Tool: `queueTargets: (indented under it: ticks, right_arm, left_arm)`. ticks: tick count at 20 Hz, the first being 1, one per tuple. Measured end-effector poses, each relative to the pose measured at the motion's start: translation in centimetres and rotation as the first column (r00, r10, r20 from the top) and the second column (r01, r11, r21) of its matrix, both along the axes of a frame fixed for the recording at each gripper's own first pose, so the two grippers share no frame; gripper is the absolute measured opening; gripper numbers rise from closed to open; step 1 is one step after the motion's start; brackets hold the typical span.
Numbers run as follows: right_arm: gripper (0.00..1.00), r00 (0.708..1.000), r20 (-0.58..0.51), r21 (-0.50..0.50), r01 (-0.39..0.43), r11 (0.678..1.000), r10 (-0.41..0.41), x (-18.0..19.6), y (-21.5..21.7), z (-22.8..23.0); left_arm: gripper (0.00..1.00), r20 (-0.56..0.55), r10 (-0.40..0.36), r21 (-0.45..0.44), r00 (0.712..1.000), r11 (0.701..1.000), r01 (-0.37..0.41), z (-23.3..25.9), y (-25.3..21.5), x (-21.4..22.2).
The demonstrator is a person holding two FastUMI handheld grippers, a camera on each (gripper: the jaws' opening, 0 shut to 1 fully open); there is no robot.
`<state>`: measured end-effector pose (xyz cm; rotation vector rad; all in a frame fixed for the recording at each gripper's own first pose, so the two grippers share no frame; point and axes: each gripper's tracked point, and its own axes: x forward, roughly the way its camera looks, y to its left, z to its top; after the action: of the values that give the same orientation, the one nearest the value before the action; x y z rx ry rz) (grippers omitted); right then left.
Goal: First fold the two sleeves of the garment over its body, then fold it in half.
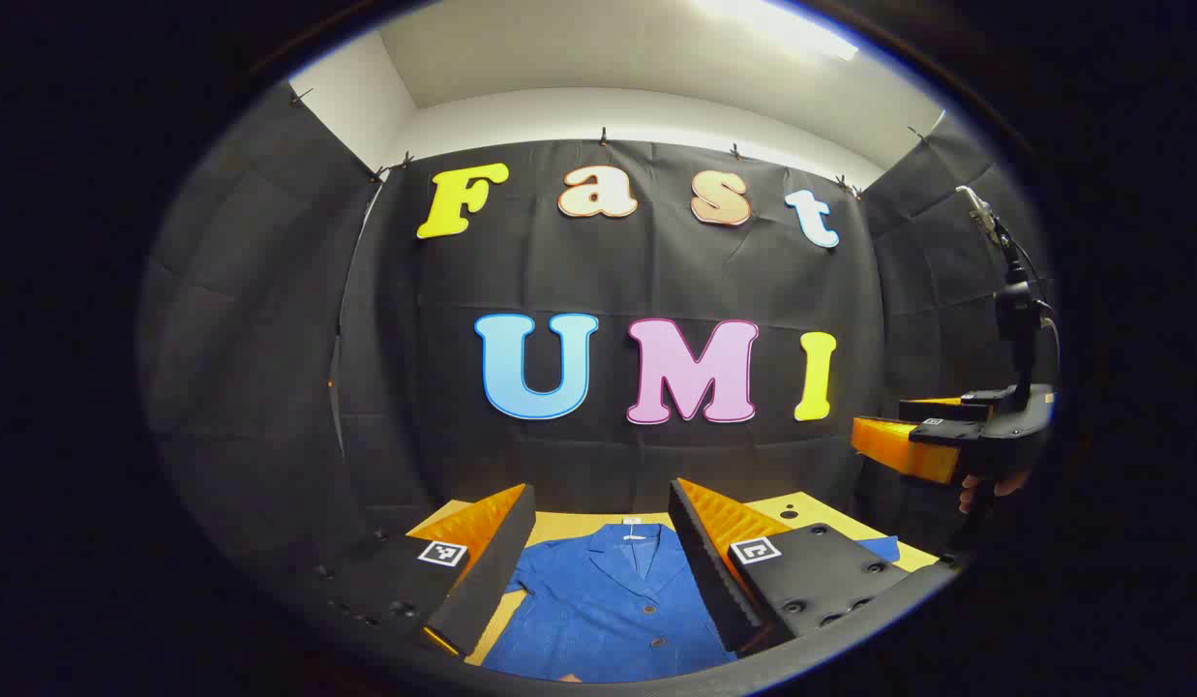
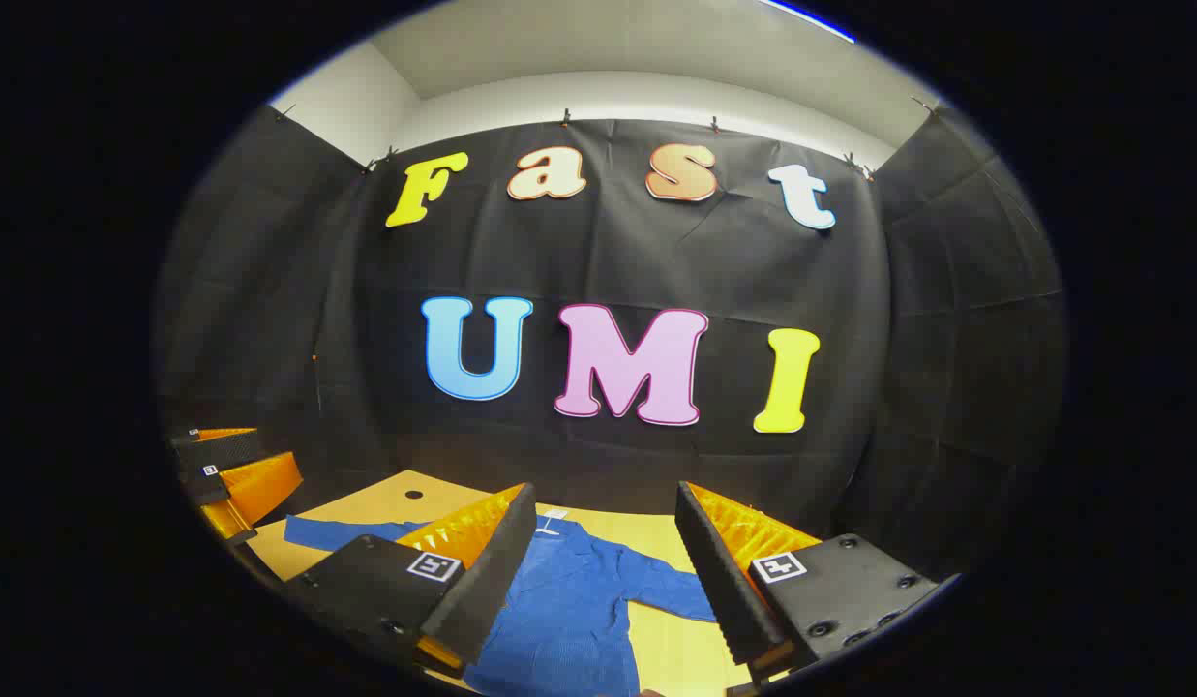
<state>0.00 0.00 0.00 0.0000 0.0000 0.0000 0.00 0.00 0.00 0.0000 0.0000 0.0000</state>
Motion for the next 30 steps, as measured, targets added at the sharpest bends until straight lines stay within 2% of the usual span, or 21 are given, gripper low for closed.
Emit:
queueTargets:
  ticks: [1, 2, 3, 17, 30]
  right_arm:
    - [0.93, 1.000, -0.005, 0.001, 0.009, 1.000, -0.009, 0.0, -0.3, -0.2]
    - [0.93, 1.000, -0.007, 0.001, 0.018, 1.000, -0.018, -0.1, -0.7, -0.2]
    - [0.88, 1.000, -0.008, 0.001, 0.027, 1.000, -0.027, -0.1, -1.1, -0.2]
    - [0.88, 0.994, -0.009, 0.003, 0.105, 0.995, -0.104, -0.6, -4.6, -0.2]
    - [0.88, 0.992, 0.014, -0.012, 0.125, 0.992, -0.124, -0.6, -4.8, 0.9]
  left_arm:
    - [0.81, 0.002, -0.001, 0.002, 1.000, 1.000, 0.001, 0.0, 0.1, 0.1]
    - [0.81, 0.005, -0.002, 0.003, 1.000, 1.000, 0.002, 0.2, 0.1, 0.2]
    - [0.81, 0.006, -0.004, 0.002, 1.000, 1.000, 0.004, 0.1, 0.0, 0.3]
    - [0.81, 0.019, -0.037, 0.008, 0.999, 0.999, 0.037, 0.3, -1.2, 0.1]
    - [0.81, 0.047, -0.062, 0.019, 0.997, 0.998, 0.061, 1.0, -1.3, 0.5]
